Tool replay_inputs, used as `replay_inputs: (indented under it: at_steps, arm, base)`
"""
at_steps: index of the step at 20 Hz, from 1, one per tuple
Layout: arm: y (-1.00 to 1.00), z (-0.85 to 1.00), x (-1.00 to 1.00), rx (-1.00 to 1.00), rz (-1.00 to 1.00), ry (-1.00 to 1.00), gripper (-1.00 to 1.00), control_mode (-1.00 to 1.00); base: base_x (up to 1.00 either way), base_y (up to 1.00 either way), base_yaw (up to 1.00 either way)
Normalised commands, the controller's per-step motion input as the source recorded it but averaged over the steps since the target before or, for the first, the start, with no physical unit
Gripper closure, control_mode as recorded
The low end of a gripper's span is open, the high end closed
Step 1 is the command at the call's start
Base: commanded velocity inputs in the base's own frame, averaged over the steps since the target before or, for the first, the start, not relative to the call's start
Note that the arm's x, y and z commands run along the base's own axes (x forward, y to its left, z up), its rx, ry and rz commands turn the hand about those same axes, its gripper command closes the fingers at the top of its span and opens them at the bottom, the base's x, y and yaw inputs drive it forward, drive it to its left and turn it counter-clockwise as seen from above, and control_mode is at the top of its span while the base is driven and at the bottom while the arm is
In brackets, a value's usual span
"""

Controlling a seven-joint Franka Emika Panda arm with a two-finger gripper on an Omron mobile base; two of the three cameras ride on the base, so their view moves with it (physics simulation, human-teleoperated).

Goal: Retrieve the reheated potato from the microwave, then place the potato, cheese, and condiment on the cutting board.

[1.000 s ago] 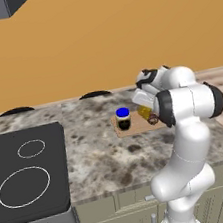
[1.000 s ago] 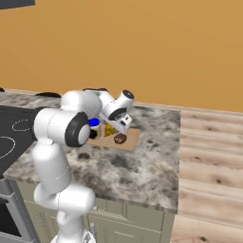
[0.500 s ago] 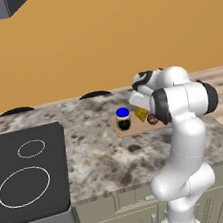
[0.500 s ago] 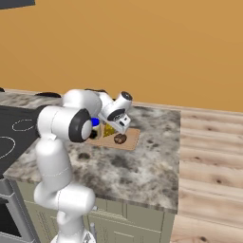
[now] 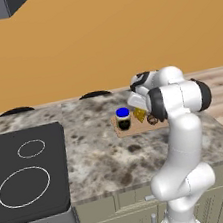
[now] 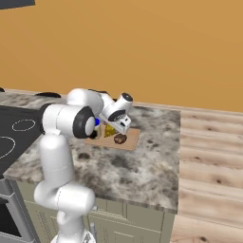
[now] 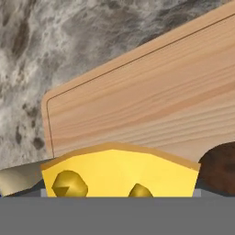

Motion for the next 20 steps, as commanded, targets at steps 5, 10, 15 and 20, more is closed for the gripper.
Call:
replay_inputs:
  at_steps: [5,10,15,20]
  arm:
    - [0.01,-0.17,0.11,0.0,0.0,0.0,1.0,-1.0]
    - [0.0,-0.16,0.12,0.0,0.0,0.0,1.0,-1.0]
    - [0.01,-0.16,0.03,0.0,0.0,0.0,1.0,-1.0]
    - [0.01,-0.2,0.0,-0.02,-0.01,0.0,1.0,-1.0]
  base:
    - [0.0,0.0,0.0]
    - [0.0,0.0,0.0]
    - [0.0,0.0,0.0]
    - [0.0,0.0,0.0]
